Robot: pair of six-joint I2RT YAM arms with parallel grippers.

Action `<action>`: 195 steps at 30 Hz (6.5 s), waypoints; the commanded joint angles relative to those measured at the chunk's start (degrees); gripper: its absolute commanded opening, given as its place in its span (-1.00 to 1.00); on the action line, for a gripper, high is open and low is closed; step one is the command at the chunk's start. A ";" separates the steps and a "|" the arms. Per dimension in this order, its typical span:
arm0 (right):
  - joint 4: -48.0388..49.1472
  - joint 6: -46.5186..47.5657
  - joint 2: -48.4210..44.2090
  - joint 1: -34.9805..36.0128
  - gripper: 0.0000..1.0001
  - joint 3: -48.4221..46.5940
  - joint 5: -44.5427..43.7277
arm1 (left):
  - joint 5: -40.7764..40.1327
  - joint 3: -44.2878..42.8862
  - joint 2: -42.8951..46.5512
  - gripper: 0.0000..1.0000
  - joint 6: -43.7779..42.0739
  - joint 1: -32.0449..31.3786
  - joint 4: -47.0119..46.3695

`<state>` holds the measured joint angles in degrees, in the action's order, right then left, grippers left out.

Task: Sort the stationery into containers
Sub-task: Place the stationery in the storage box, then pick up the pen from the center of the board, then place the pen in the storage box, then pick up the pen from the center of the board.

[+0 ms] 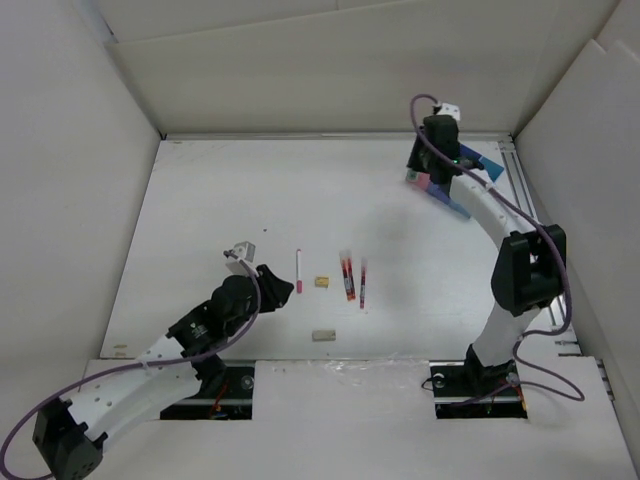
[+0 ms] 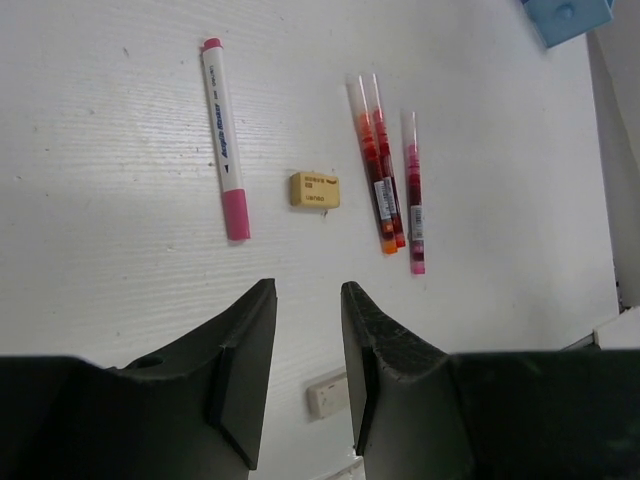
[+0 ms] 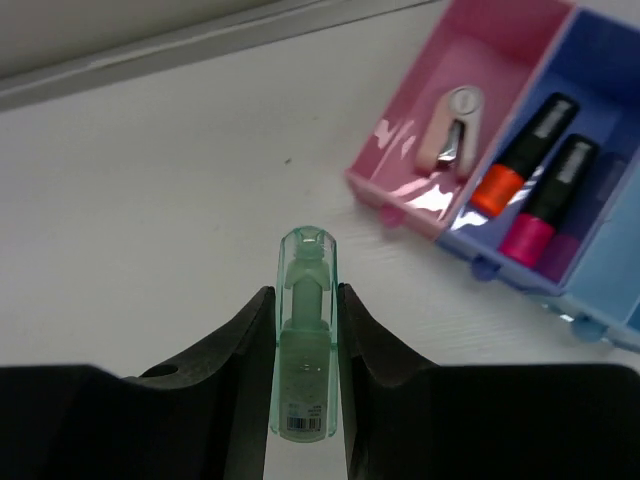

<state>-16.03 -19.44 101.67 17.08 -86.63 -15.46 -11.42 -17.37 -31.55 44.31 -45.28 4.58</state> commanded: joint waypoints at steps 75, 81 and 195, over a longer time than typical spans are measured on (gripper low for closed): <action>-0.93 -12.81 -6.31 32.40 -0.37 32.75 -7.12 | -1.50 -5.05 -14.42 -0.48 -4.24 -0.25 -4.93; -0.93 -13.52 -2.97 32.40 -0.71 31.70 -7.91 | -0.97 -5.05 -14.42 -0.48 -4.24 -0.25 -4.93; 0.30 -2.79 7.93 29.41 -0.54 18.43 -5.81 | -0.80 -1.71 -2.64 -0.48 -4.24 -0.78 -0.71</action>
<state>-16.38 -21.41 107.85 45.76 -67.44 -21.04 -12.08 -19.09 -34.74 40.51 -45.78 4.32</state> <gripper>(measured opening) 0.244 0.262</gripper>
